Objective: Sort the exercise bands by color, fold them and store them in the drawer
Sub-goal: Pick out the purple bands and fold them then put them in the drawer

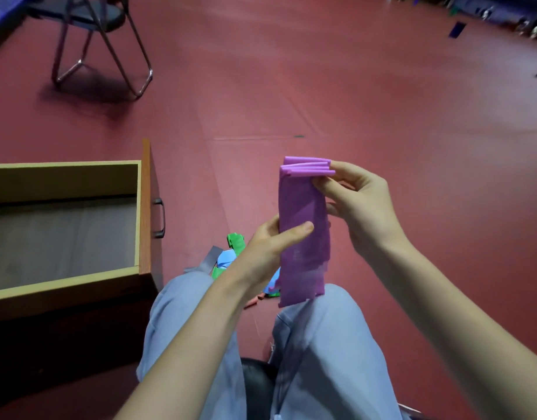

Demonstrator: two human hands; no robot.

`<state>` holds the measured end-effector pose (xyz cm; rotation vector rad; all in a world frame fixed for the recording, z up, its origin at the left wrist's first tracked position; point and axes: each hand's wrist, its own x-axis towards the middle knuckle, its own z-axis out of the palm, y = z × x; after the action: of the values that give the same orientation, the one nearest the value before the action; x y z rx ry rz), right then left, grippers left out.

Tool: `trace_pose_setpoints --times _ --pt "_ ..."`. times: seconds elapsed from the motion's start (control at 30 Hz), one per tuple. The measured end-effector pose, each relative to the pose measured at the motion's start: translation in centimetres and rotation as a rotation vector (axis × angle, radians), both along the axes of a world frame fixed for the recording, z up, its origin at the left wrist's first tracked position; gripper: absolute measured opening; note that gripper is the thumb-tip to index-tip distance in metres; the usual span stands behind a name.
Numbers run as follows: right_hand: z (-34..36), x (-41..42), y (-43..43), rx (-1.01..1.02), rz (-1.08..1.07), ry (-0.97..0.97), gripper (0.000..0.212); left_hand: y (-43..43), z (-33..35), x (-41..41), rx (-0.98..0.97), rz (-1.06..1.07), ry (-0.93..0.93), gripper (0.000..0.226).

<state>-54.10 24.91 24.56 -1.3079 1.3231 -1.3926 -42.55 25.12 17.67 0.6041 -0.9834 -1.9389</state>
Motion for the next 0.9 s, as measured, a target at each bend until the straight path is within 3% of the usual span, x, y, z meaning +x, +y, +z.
trace_pose_setpoints --times 0.13,0.47,0.73,0.8,0.9 --pt "-0.1 -0.2 -0.4 0.035 0.037 -0.001 0.021 -1.3 0.5 1.2 -0.060 -0.111 -0.112 0.028" --pt "-1.4 0.7 -0.9 -0.007 0.068 0.024 0.025 -1.8 0.1 2.2 -0.102 0.049 -0.396 0.025" --pt "-4.3 0.2 -0.2 -0.386 0.072 0.564 0.024 -1.8 -0.9 2.8 -0.013 0.152 -0.419 0.026" --pt "-5.5 0.2 0.2 -0.431 0.133 0.649 0.019 -1.8 -1.5 2.8 0.013 0.157 -0.419 0.031" --pt "-6.9 0.0 0.9 -0.404 0.188 0.672 0.020 -1.7 -1.8 3.1 0.125 0.076 -0.360 0.021"
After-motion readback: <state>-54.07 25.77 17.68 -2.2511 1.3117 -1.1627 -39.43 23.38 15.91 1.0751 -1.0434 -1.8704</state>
